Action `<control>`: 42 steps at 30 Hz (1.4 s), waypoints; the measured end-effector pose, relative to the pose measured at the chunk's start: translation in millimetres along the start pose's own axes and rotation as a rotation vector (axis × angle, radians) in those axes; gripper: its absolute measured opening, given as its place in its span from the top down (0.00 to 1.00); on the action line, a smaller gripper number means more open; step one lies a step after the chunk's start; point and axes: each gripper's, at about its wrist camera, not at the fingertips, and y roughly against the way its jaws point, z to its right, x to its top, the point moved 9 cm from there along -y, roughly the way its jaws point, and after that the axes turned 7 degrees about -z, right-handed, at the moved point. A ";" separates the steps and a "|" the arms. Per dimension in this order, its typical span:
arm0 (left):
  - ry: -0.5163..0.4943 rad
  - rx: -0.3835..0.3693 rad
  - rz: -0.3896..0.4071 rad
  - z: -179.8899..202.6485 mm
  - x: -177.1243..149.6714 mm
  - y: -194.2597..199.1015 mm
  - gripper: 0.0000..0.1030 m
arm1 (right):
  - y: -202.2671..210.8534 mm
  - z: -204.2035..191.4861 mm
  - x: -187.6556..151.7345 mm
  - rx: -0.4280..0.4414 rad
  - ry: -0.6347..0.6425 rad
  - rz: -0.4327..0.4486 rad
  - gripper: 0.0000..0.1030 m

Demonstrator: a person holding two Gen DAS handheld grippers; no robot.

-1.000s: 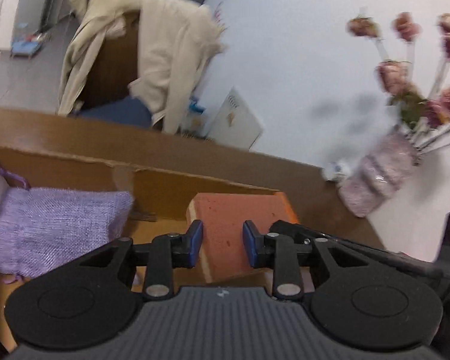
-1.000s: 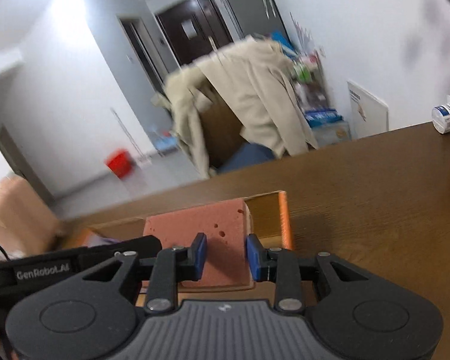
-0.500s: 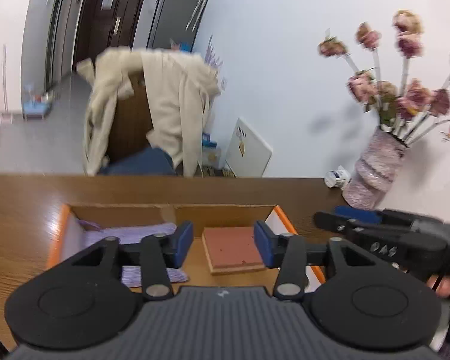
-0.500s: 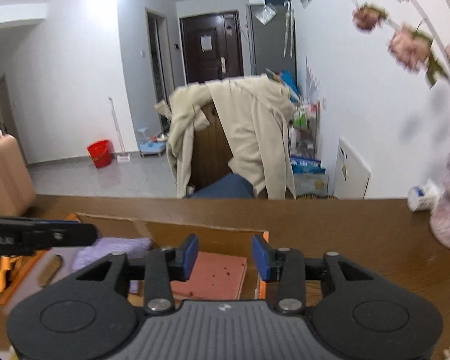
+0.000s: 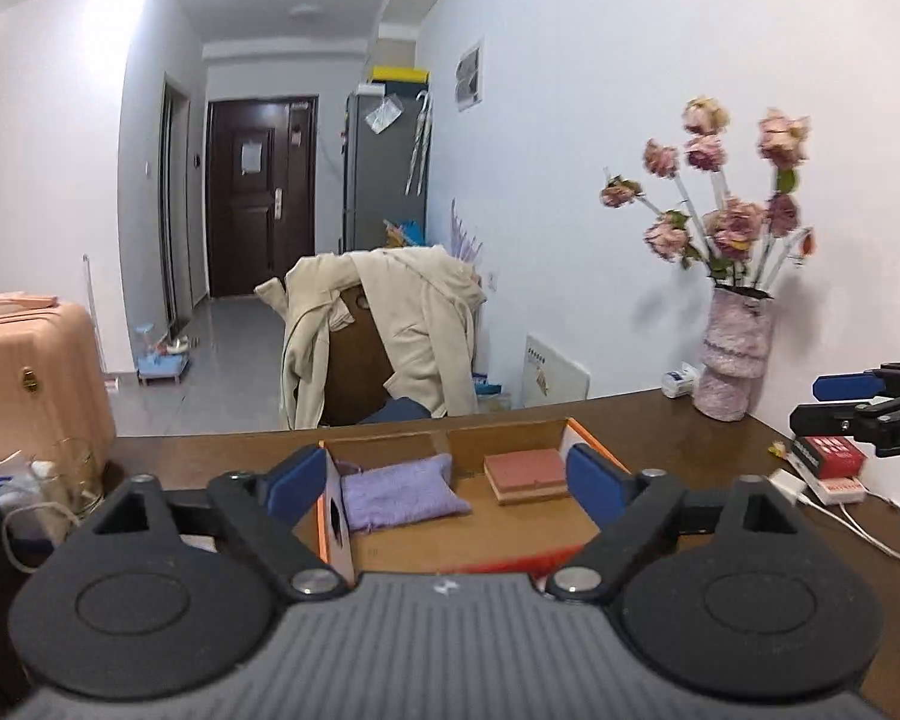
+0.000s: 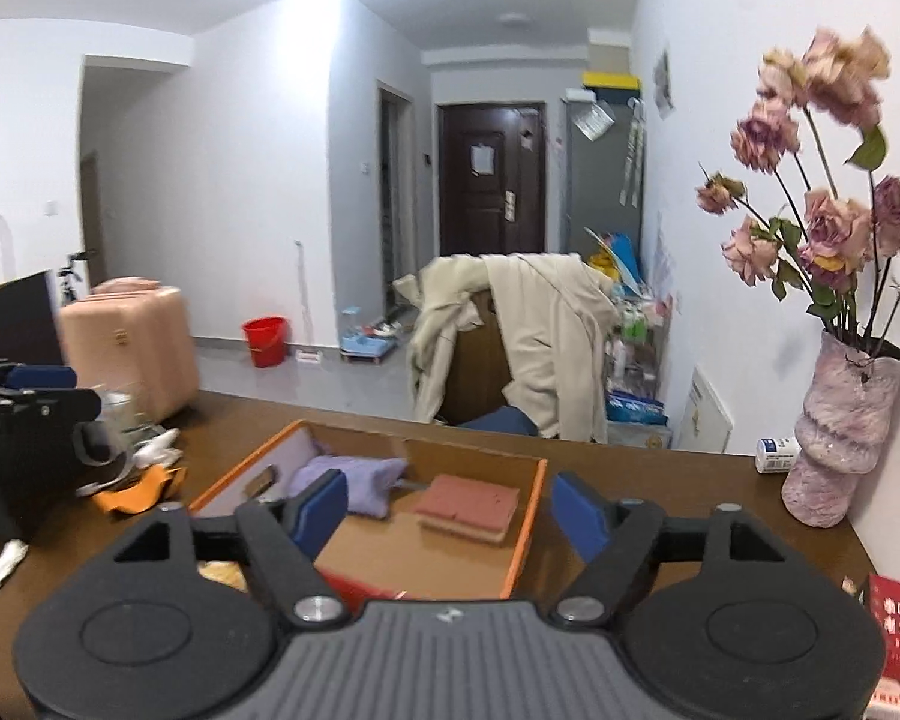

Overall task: Organize soft objects
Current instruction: 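Lower the right gripper onto the white-and-yellow plush toy and grasp it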

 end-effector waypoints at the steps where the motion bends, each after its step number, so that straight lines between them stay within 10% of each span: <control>1: -0.016 0.005 0.004 2.5 -9.4 9.6 0.10 | 9.4 -5.9 -7.6 0.012 0.003 0.003 0.20; 10: -0.072 0.072 0.065 16.4 -97.8 73.7 0.01 | 68.7 -63.8 -88.1 0.039 0.058 0.027 0.11; 21: 0.044 0.100 -0.070 -2.5 -207.2 83.7 0.00 | 69.5 -117.2 -204.7 0.167 -0.035 -0.029 0.10; 35: 0.164 0.035 -0.107 -39.1 -174.5 -11.5 0.02 | -29.0 -141.3 -160.8 0.247 -0.051 -0.089 0.19; 42: 0.153 -0.031 -0.154 -52.0 -151.0 -86.5 0.28 | -121.1 -155.9 -113.9 0.220 0.024 -0.121 0.37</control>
